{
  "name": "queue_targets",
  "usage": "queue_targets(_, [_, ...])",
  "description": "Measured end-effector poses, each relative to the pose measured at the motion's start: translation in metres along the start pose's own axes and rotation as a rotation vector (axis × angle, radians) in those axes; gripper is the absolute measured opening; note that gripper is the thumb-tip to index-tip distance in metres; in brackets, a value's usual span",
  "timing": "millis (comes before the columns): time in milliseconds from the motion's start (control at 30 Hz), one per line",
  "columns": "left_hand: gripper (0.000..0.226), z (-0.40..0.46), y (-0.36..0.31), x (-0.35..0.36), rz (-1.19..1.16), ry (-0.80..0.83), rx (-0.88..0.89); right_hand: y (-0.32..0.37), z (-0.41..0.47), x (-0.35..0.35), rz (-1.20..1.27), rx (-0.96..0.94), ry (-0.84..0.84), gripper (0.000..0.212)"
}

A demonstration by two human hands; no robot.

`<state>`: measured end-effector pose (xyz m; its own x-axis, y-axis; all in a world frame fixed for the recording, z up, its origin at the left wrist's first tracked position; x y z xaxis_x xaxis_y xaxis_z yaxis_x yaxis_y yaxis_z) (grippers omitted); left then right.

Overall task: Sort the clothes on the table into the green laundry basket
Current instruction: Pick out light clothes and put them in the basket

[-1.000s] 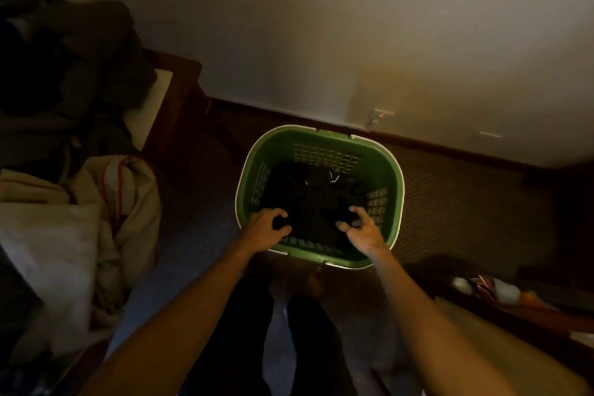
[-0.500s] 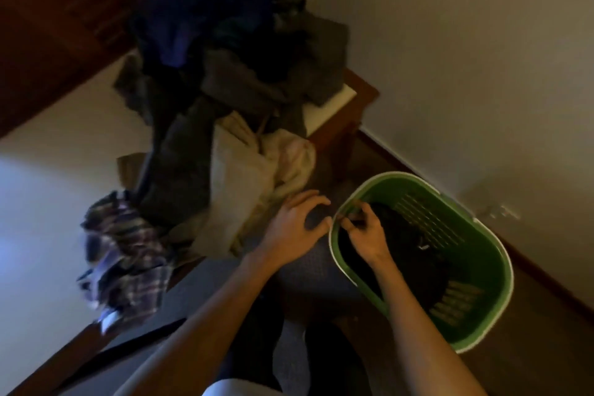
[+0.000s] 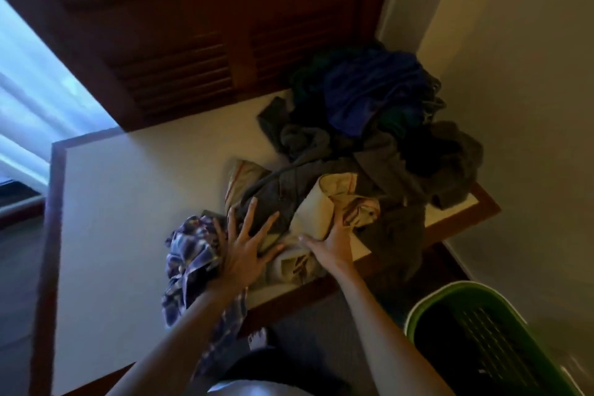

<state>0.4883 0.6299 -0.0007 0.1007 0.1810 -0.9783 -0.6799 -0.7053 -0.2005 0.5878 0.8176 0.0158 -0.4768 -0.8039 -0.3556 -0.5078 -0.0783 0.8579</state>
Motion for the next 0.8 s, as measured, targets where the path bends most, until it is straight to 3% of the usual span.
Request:
queue_targets(133, [0.078,0.036,0.074,-0.007,0.048,0.04,0.002,0.032,0.026,0.055,0.019,0.068,-0.002,0.113])
queue_targets(267, [0.086,0.064,0.137,-0.021,-0.148,0.043,-0.086,0.056,0.054,0.088,0.136,0.17,0.005,0.103])
queue_targets(333, [0.083,0.069,0.159,-0.04,-0.224,-0.018,-0.117,0.075,0.061,0.098,0.219,0.235,-0.037,0.097])
queue_targets(400, [0.074,0.067,0.174,-0.069,-0.213,-0.132,-0.126,0.087,0.057,0.109,0.315,0.28,-0.185,0.091])
queue_targets(467, [0.068,0.049,0.191,-0.094,-0.154,-0.22,-0.275,0.092,0.03,0.143,0.429,0.384,-0.218,0.086])
queue_targets(533, [0.073,0.021,0.21,-0.103,-0.187,-0.165,-0.583,0.082,-0.003,0.191,0.534,0.486,-0.014,0.096])
queue_targets(567, [0.082,0.008,0.219,-0.098,-0.293,-0.084,-0.724,0.077,-0.016,0.212,0.486,0.492,0.112,0.091])
queue_targets(600, [0.09,-0.004,0.226,-0.093,-0.417,-0.012,-0.818,0.07,-0.021,0.224,0.36,0.459,0.211,0.075])
queue_targets(667, [0.094,-0.014,0.237,-0.092,-0.602,-0.016,-0.843,0.074,-0.014,0.22,0.03,0.236,0.213,0.042])
queue_targets(733, [0.084,-0.024,0.248,-0.098,-0.676,-0.101,-0.797,0.095,-0.002,0.203,-0.299,-0.057,0.093,0.047])
queue_targets(800, [0.077,-0.034,0.257,-0.107,-0.533,-0.144,-0.805,0.123,0.007,0.189,-0.639,-0.398,-0.003,0.056])
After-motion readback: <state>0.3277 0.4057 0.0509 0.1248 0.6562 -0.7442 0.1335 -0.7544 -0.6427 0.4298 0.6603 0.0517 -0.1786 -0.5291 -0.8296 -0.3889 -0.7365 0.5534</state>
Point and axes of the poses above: each hand's wrist, its own z-axis towards the middle knuckle, its own x-axis out of the palm, y = z × x, the point moved 5 cm from there along z, towards the middle knuckle, and after that the axes turned 4 degrees about z, right-handed, at the moved point
